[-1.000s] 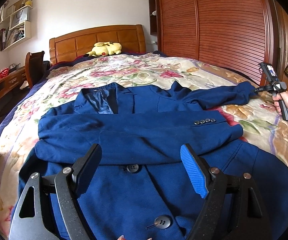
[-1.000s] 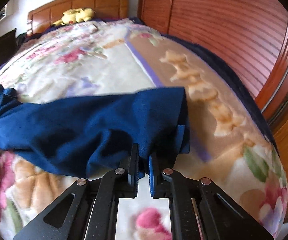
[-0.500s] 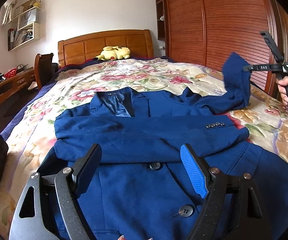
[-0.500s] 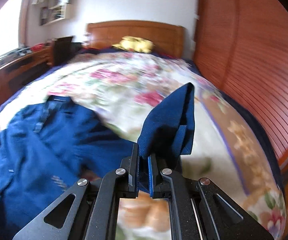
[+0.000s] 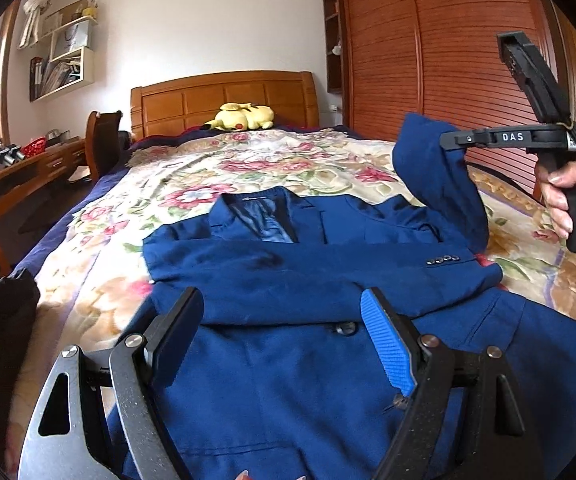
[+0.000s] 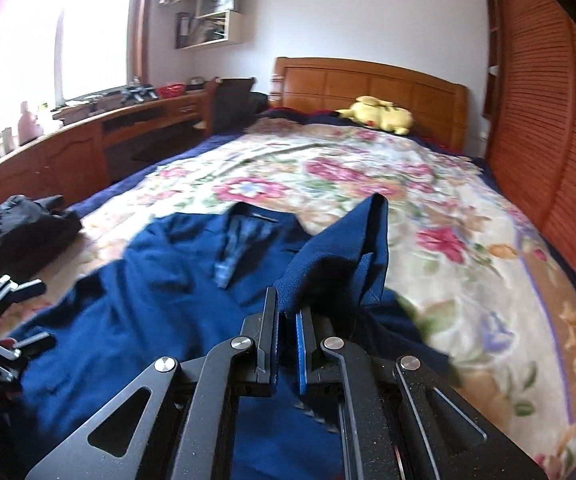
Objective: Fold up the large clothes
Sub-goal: 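Carry the held sleeve across the jacket front and open the right gripper, then move the left gripper to the jacket side panel and grasp it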
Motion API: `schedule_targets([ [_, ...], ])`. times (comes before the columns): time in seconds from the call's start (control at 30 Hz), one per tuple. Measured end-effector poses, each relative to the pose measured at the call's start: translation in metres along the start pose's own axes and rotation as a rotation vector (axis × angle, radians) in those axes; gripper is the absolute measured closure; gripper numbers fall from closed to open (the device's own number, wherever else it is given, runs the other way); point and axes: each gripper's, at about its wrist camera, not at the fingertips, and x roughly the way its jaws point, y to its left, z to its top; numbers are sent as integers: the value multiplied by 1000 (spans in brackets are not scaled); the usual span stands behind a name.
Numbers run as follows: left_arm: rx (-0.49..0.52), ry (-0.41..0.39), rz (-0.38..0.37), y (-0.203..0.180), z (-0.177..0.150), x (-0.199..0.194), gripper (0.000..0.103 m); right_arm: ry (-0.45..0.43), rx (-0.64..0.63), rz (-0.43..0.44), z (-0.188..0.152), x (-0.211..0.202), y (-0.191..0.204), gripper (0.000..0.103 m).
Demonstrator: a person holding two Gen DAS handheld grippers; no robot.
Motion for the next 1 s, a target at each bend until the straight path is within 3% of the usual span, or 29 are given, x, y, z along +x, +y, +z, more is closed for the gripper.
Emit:
schedule_targets([
  [0.47, -75, -14, 79, 52, -7, -19, 21, -18, -41, 193, 7, 1, 29, 97],
  [0.7, -103, -19, 93, 65, -8, -21, 21, 85, -93, 207, -7, 10, 39, 96],
  [0.87, -99, -19, 92, 66, -9, -20, 21, 153, -111, 203, -14, 13, 42, 77],
  [0.93, -99, -18, 91, 66, -9, -19, 21, 161, -114, 200, -13, 11, 42, 59],
  [1.0, -99, -16, 91, 65, -10, -19, 21, 155, -133, 179, -13, 8, 44, 55],
])
